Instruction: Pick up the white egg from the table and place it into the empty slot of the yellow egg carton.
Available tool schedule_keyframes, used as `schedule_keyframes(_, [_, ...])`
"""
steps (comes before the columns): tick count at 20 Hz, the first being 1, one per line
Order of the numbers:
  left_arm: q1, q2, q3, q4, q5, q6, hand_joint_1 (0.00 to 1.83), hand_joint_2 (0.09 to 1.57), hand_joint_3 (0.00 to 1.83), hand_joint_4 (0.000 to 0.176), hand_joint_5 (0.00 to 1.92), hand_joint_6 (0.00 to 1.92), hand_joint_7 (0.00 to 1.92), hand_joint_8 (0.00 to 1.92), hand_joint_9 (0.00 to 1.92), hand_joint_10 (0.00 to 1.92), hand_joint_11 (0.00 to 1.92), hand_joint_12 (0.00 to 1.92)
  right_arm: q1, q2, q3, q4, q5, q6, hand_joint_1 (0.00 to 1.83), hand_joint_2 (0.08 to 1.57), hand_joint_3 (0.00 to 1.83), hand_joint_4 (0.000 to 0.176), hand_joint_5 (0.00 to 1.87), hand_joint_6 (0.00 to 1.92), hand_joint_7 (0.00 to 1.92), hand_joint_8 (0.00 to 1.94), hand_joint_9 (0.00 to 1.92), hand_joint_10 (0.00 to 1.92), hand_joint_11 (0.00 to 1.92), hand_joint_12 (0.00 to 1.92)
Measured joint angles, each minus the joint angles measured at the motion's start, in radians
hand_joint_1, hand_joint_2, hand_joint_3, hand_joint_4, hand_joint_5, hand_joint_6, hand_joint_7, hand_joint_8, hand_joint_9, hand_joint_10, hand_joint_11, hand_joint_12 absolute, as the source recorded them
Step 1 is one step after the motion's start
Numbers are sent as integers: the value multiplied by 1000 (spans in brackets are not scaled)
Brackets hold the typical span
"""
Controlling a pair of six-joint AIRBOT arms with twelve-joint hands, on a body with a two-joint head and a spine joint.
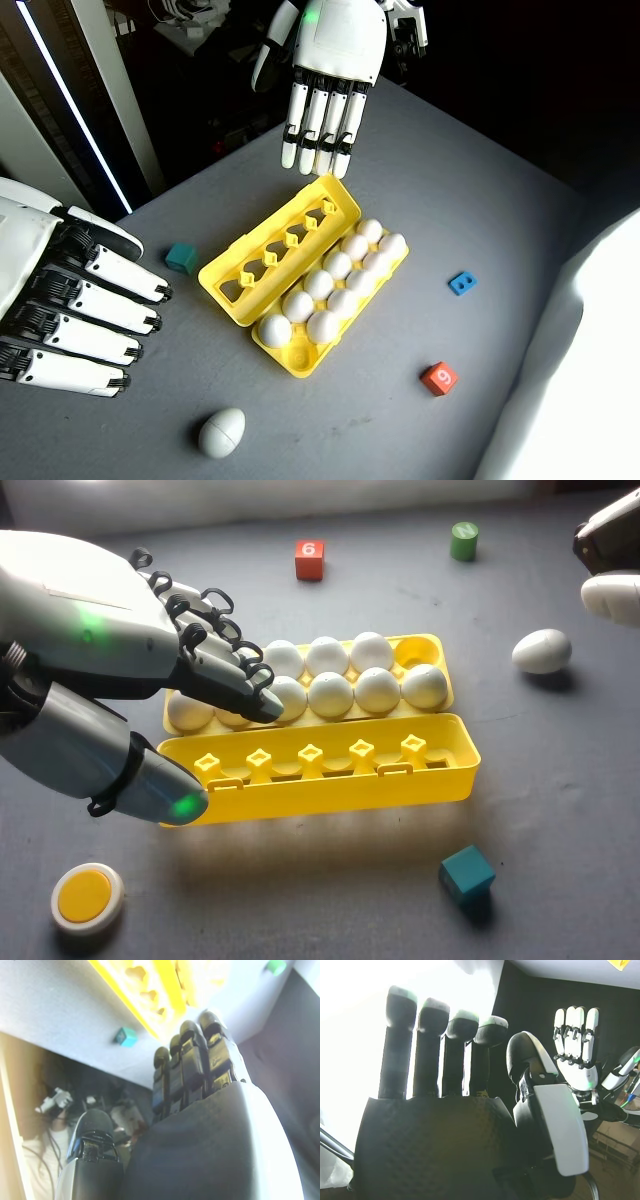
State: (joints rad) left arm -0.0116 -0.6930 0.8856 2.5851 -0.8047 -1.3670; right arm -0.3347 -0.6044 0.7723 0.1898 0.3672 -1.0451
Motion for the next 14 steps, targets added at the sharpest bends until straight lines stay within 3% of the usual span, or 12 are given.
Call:
schedule_keyframes(1, [0, 0, 0, 0, 0, 0, 0, 1009, 268, 0, 68, 34, 38, 24, 11, 23, 0, 11, 0, 0, 0, 0, 0, 0, 127, 1084, 138, 0, 8, 48, 0, 14, 0, 0, 0, 0])
schedule_keyframes(3, [0, 0, 0, 2, 0, 0, 0, 1124, 32, 0, 71, 0, 35, 0, 5, 0, 0, 0, -6, 0, 0, 0, -3, -2, 186, 1135, 19, 0, 44, 16, 6, 2, 0, 0, 0, 0])
schedule_keyframes(11, [0, 0, 0, 2, 0, 0, 0, 1140, 22, 0, 90, 3, 57, 3, 26, 3, 4, 3, -7, -9, 30, -2, 3, -31, 119, 1114, 0, 0, 38, 4, 3, 1, 0, 0, 0, 0])
schedule_keyframes(14, [0, 0, 0, 3, 0, 0, 0, 1140, 18, 0, 106, 9, 68, 7, 34, 6, 16, 9, -17, -45, 105, 28, 10, -31, 60, 855, 0, 0, 89, 8, 0, 0, 0, 0, 0, 0])
